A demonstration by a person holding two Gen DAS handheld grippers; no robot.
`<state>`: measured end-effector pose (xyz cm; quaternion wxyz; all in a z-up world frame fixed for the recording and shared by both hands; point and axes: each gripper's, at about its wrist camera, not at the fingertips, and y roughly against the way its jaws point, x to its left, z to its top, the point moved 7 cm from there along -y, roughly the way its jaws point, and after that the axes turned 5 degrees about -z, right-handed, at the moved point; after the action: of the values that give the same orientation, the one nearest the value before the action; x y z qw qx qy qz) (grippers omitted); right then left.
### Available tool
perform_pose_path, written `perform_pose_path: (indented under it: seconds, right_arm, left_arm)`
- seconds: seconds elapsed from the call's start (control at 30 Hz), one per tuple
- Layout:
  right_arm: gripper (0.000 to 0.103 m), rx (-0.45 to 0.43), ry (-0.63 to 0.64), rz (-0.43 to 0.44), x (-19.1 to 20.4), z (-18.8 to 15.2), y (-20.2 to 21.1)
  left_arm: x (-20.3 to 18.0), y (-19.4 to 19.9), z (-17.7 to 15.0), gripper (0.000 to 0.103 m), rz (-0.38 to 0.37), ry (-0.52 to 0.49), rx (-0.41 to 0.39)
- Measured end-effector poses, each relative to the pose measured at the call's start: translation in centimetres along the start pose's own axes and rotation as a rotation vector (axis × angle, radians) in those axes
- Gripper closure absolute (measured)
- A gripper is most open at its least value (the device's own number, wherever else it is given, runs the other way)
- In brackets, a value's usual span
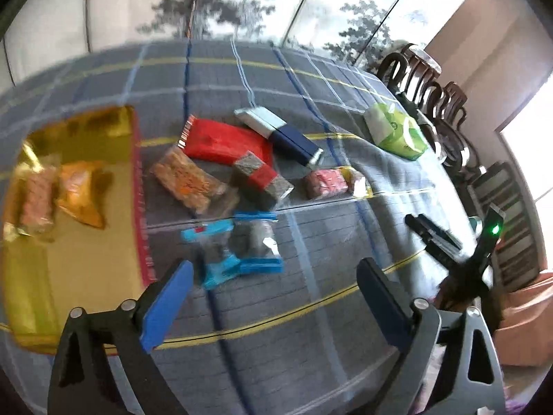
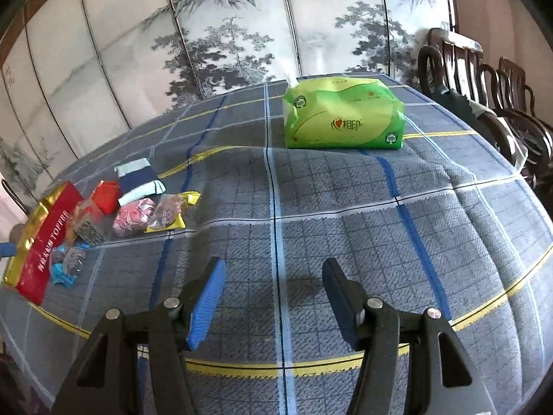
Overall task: Organize snacks
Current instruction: 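Reach the left gripper to the pink patterned cube and grasp it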
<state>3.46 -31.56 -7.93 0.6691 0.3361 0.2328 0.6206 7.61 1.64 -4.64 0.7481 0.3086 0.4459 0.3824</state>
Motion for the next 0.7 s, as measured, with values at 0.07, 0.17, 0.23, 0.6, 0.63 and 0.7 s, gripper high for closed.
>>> perform_pose_path:
  seconds: [0.07,0.17,0.23,0.6,0.63,0.7]
  right_arm:
    - [0.043,-0.008,-0.028,0.022,-0.4,0.0,0.2]
    - [0.043,-0.016,-0.063,0.043,-0.8,0.1,0.1]
    - [0.043,-0.012,-0.075,0.053,-0.9,0.1,-0.1]
    - [0.042,-0.023,-0.102,0.098,-0.9,0.2,0.0]
    - [0.042,-0.023,-0.101,0.102,-0.8,0.2,0.0]
    - [0.041,-0.021,-0.100,0.110,-0.7,0.2,0.0]
  left_arm:
    - [-1.0,-0.5,0.3,0.011,-0.026,-0.003,0.022]
    - [-4.1,-1.5,1.0,0.011,-0.034,-0.084,0.009]
    - [-6.5,-2.9,1.5,0.014,-0.016,-0.177,0.019]
    - [-9.3,-10.8,4.5,0.035,0.035,-0.470,0.154]
    - [-9.3,-11.0,4.7,0.035,0.029,-0.486,0.160]
    - [-9.6,-11.7,4.9,0.035,-0.001,-0.524,0.201]
